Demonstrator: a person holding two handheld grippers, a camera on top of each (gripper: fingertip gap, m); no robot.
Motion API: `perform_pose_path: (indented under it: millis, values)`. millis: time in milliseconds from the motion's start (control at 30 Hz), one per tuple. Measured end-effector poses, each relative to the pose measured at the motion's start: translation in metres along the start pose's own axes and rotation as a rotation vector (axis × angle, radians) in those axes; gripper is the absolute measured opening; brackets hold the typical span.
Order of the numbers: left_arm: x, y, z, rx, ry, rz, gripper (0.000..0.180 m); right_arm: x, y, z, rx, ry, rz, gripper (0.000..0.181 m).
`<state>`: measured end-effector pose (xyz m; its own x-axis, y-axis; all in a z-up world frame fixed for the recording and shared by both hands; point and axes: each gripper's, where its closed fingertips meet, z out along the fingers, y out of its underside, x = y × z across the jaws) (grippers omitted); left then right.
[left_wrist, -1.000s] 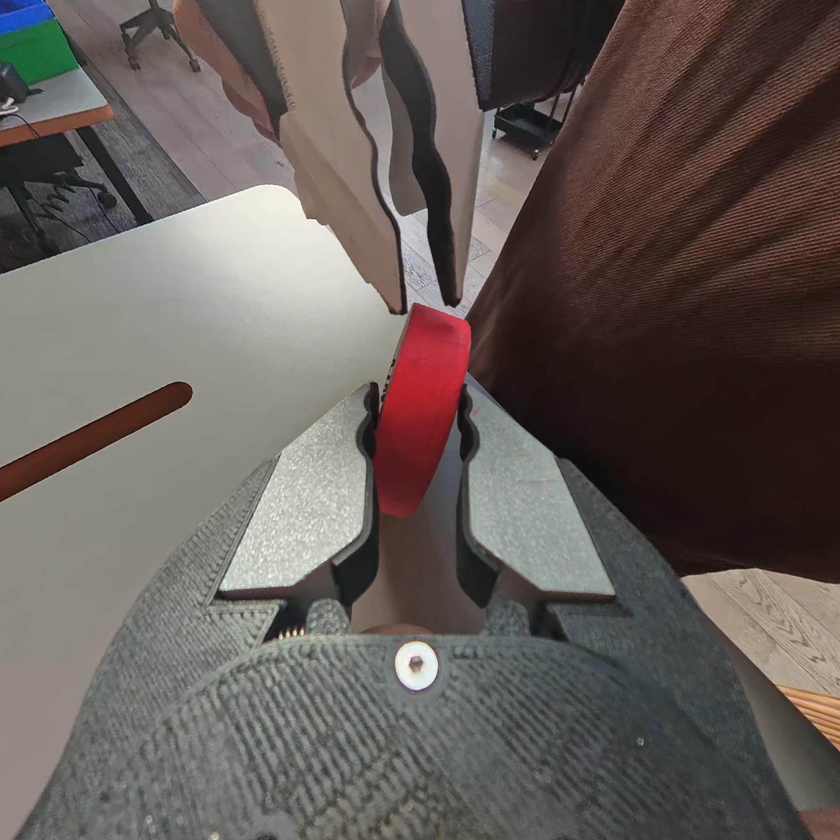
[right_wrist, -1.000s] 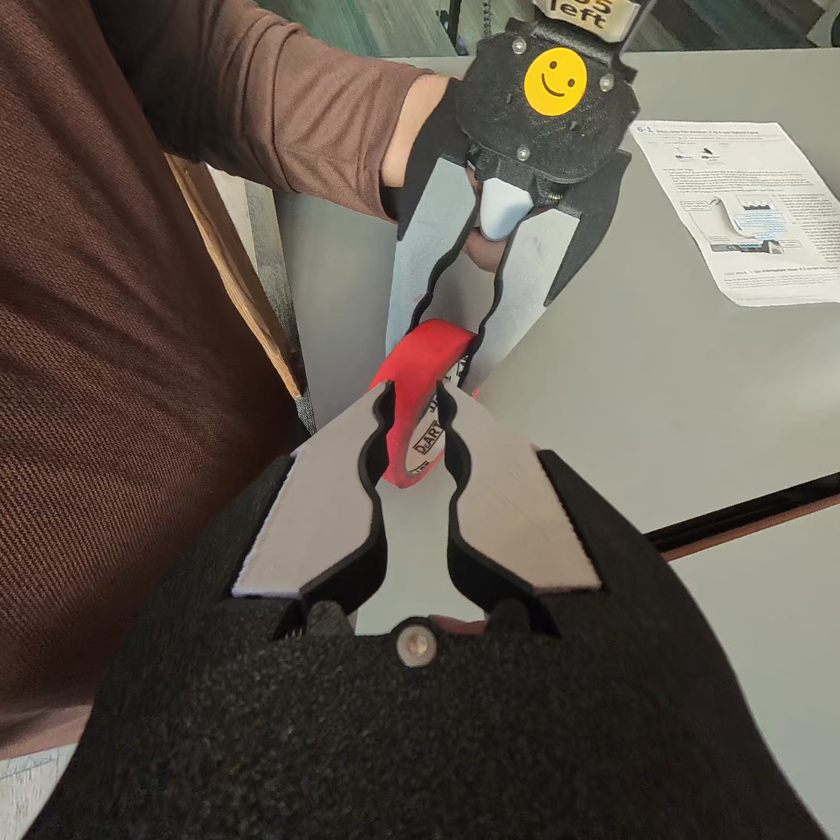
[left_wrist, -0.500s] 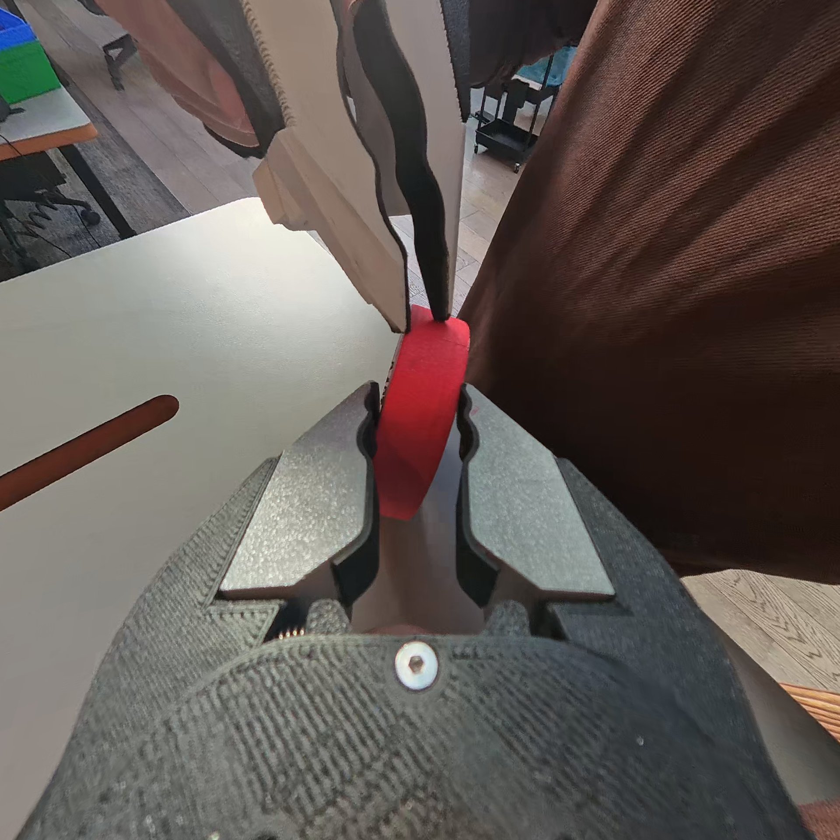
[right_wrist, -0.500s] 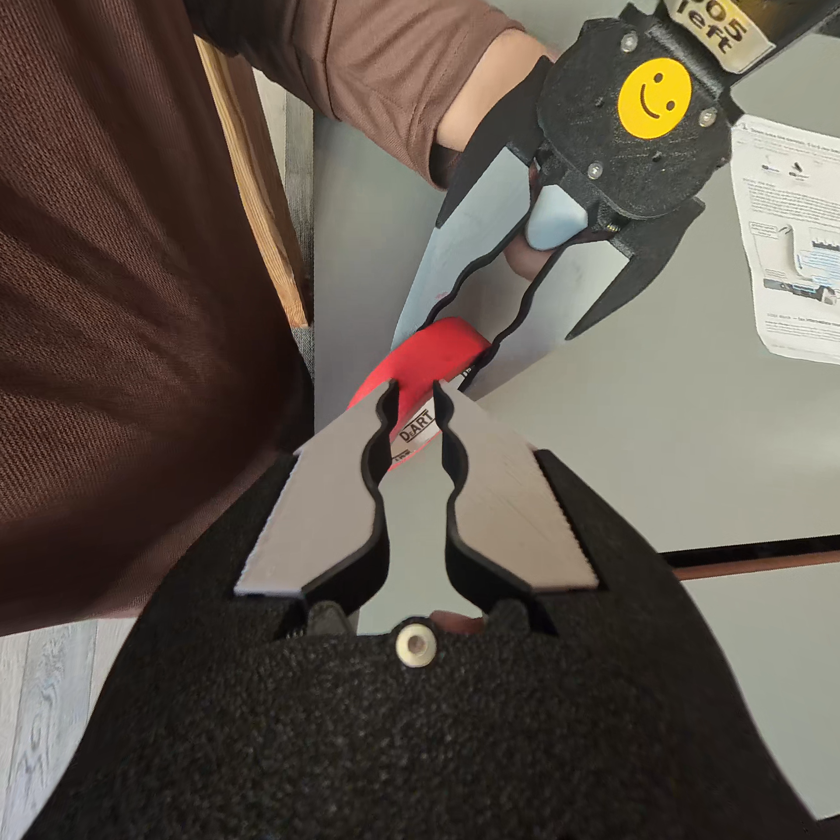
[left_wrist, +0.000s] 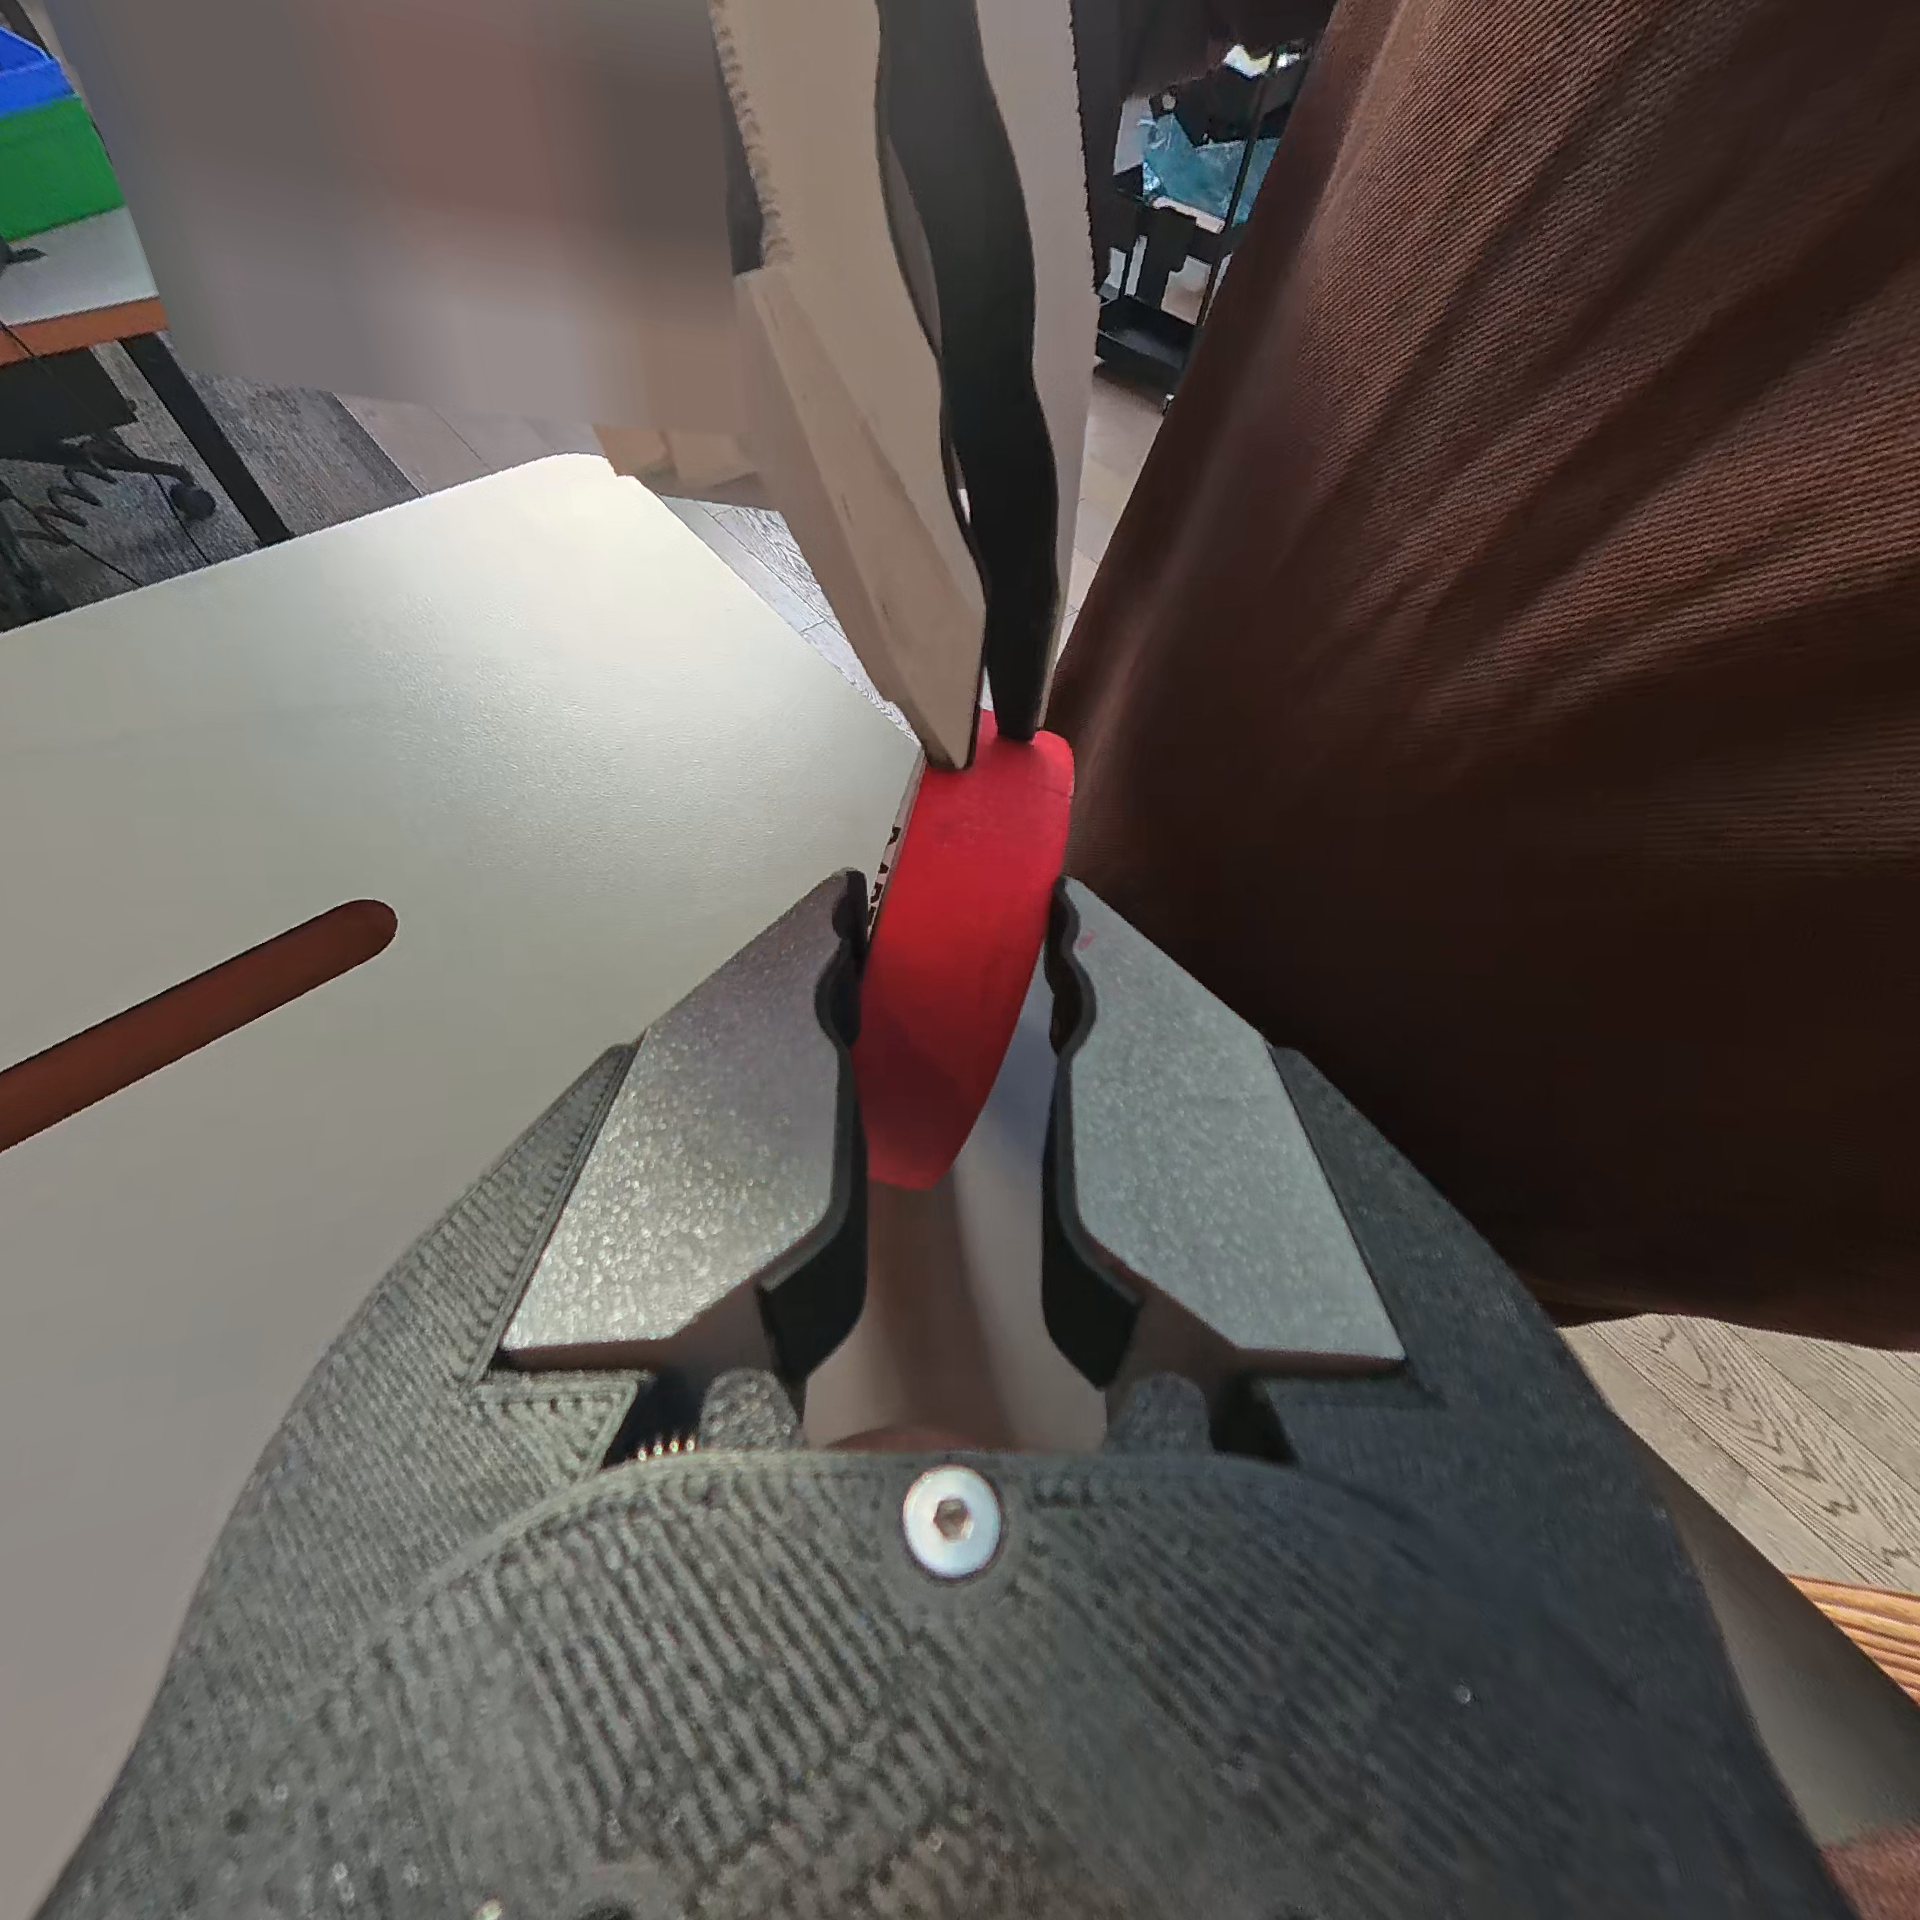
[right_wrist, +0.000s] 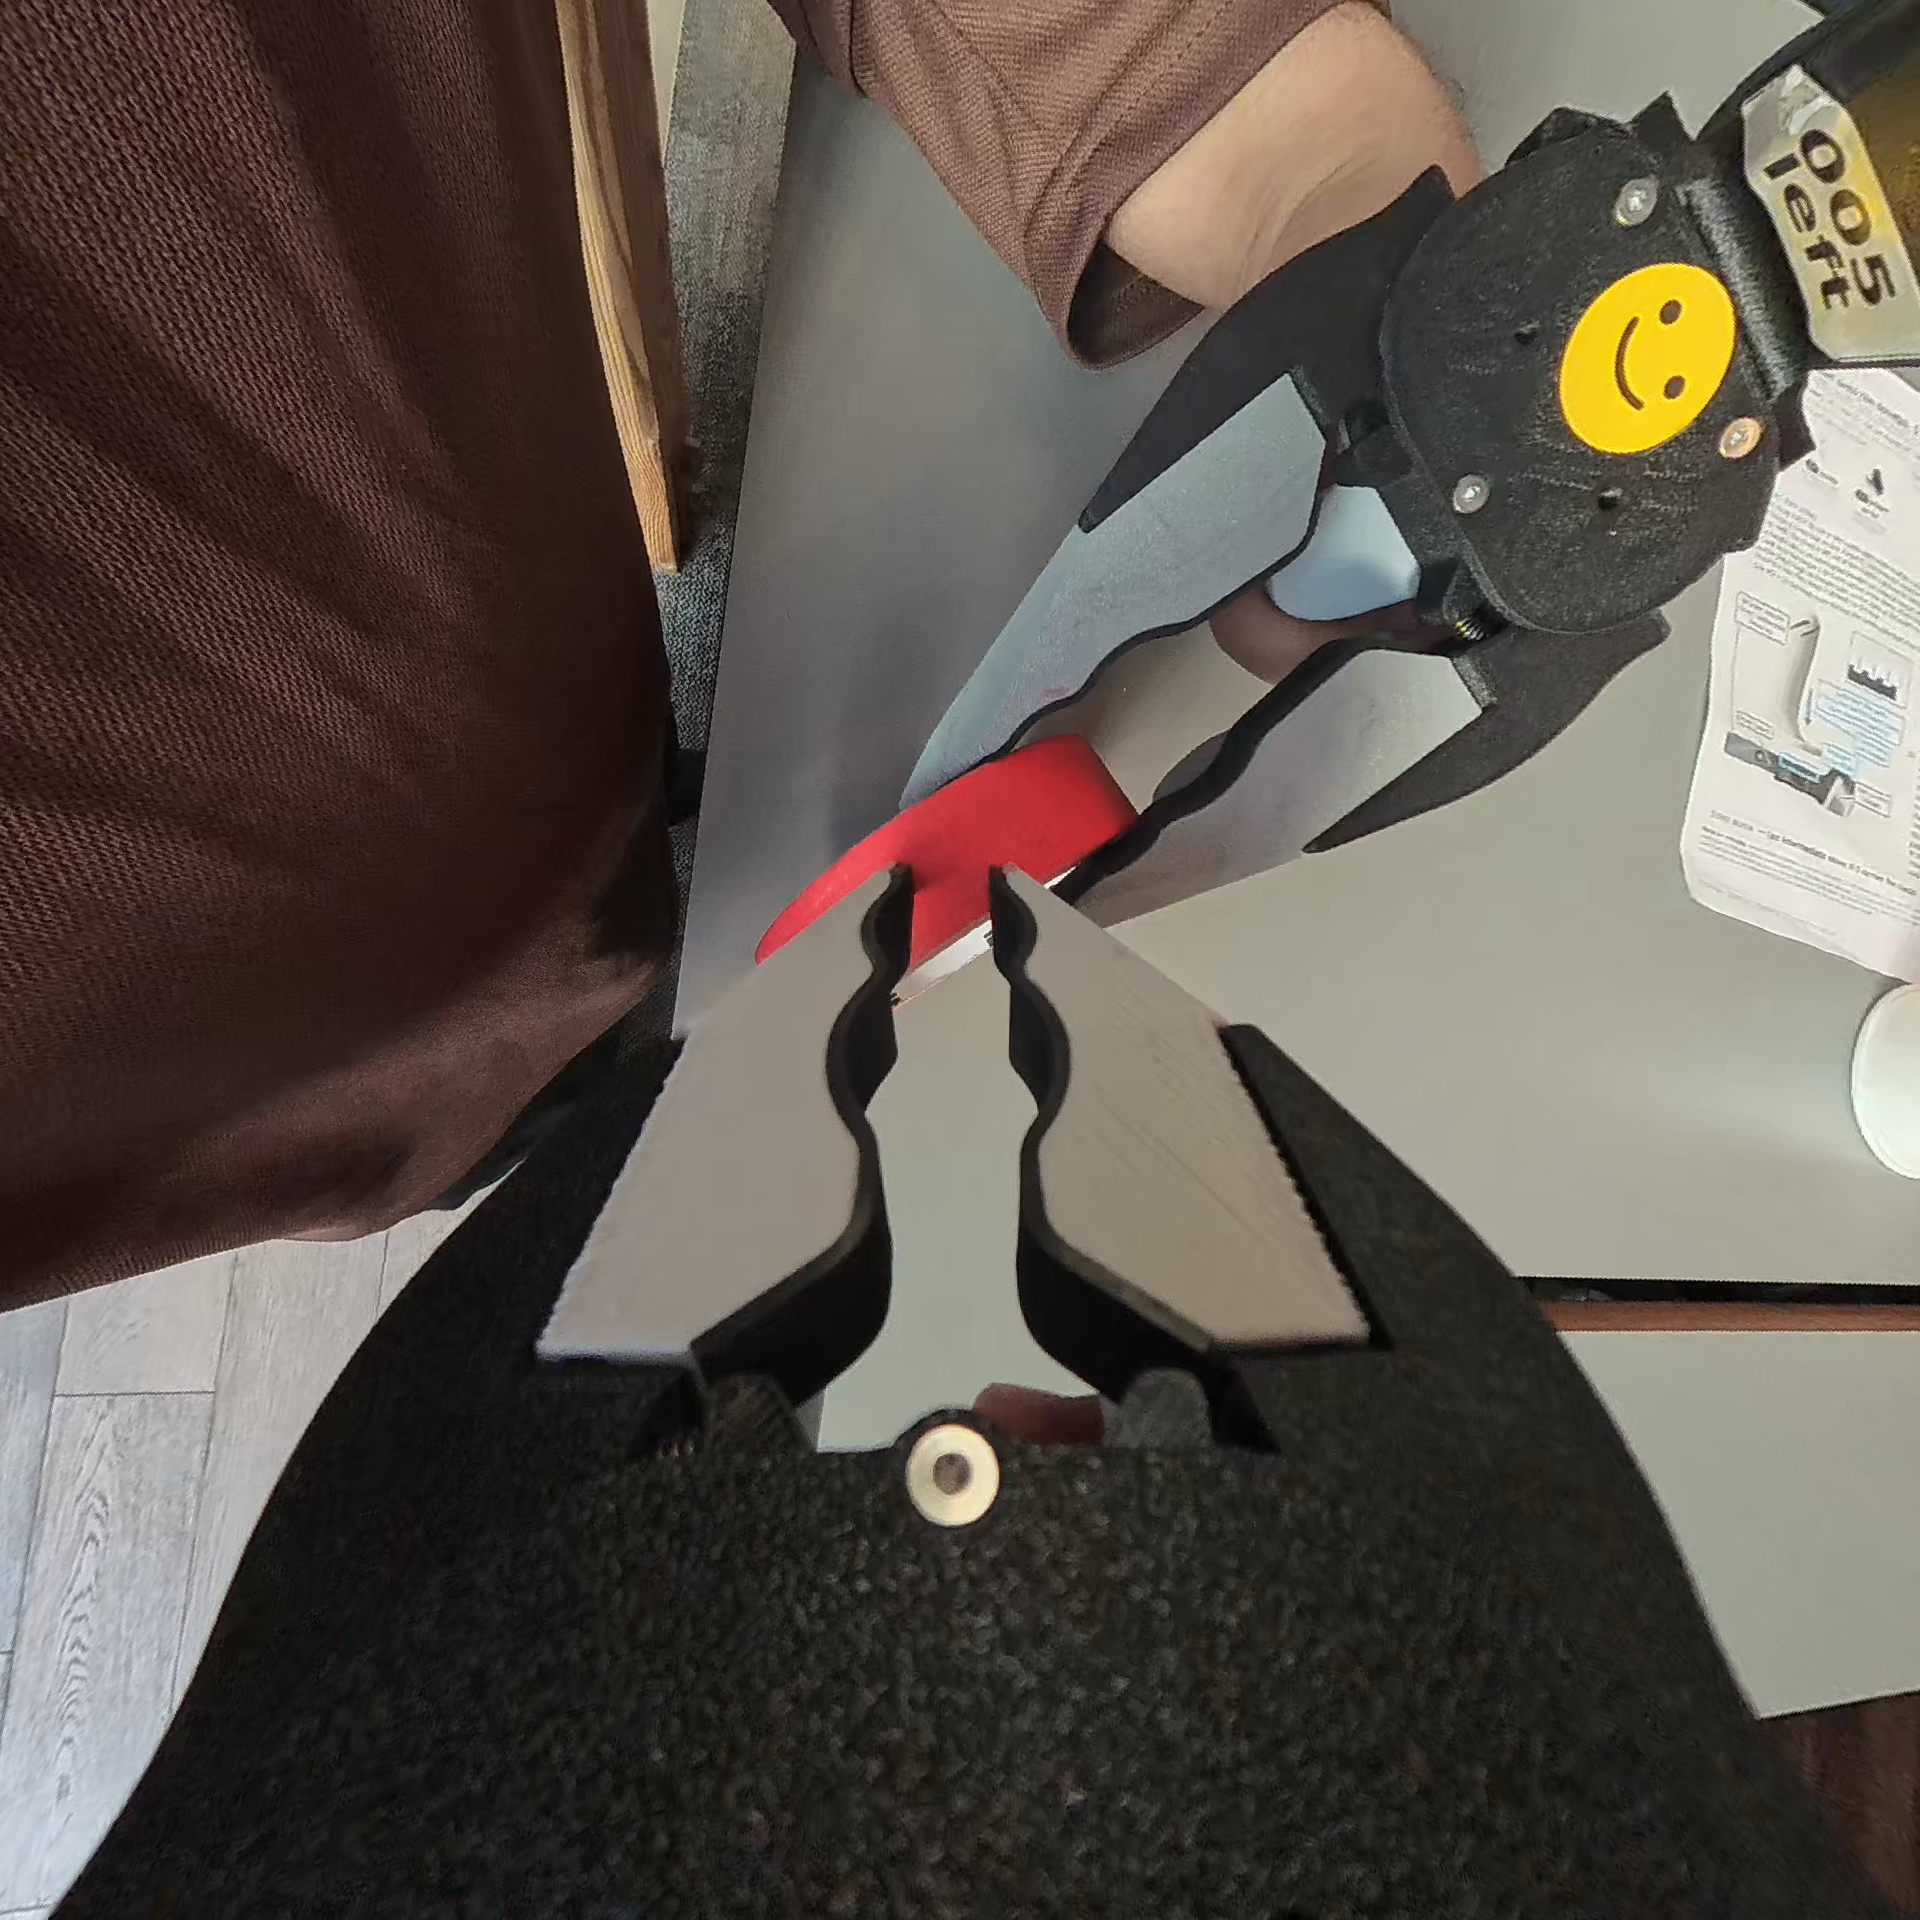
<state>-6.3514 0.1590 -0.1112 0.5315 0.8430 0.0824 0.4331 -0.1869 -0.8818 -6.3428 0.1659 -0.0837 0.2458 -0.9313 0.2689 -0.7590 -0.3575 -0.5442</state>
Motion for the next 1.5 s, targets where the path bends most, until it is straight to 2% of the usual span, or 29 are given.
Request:
perform_pose_path:
  millis: [167,367,433,500,833,867,900,1000,1033,1100,1133,1333,1500]
  values:
    - [0.000,-0.001,0.000,-0.002,-0.005,-0.008,0.033,-0.008,0.002,0.000,-0.009,-0.048,0.006,0.000]
    - [-0.001,0.000,0.000,0.005,-0.014,-0.015,0.033,-0.006,0.001,-0.002,0.026,-0.008,0.036,0.000]
    - [0.000,0.000,0.000,0.007,-0.006,-0.017,0.032,-0.005,0.000,-0.004,0.038,-0.013,0.071,0.018]
    - [0.001,0.000,0.002,0.008,0.002,-0.013,0.032,-0.003,0.000,-0.004,0.041,-0.011,0.080,0.024]
    - [0.003,0.000,0.002,0.004,0.010,-0.007,0.032,-0.008,-0.010,0.005,0.058,-0.089,0.048,0.015]
    - [0.004,0.000,0.001,0.001,0.008,-0.007,0.032,-0.013,-0.010,0.005,0.053,-0.119,0.032,0.005]
    - [0.003,0.001,0.000,-0.002,-0.002,-0.010,0.031,-0.020,-0.008,0.007,0.033,-0.163,0.013,0.000]
    - [-0.005,0.009,-0.006,-0.023,-0.036,-0.041,0.028,-0.026,0.004,0.021,-0.047,-0.160,-0.030,0.000]
    - [-0.002,0.010,-0.007,-0.021,-0.027,-0.036,0.028,-0.026,0.002,0.021,-0.034,-0.157,-0.027,0.000]
    - [0.000,0.009,-0.006,-0.016,-0.032,-0.038,0.028,-0.028,-0.010,0.012,0.035,-0.195,0.031,0.013]
    - [0.000,0.009,-0.006,-0.013,-0.034,-0.046,0.028,-0.024,-0.015,0.007,0.070,-0.184,0.058,0.013]
    - [0.003,0.006,-0.003,-0.007,-0.021,-0.031,0.028,0.007,-0.003,-0.014,0.109,0.044,0.117,0.019]
    - [0.010,0.002,0.005,0.000,0.019,0.005,0.028,-0.007,-0.010,-0.010,0.132,-0.033,0.124,0.020]
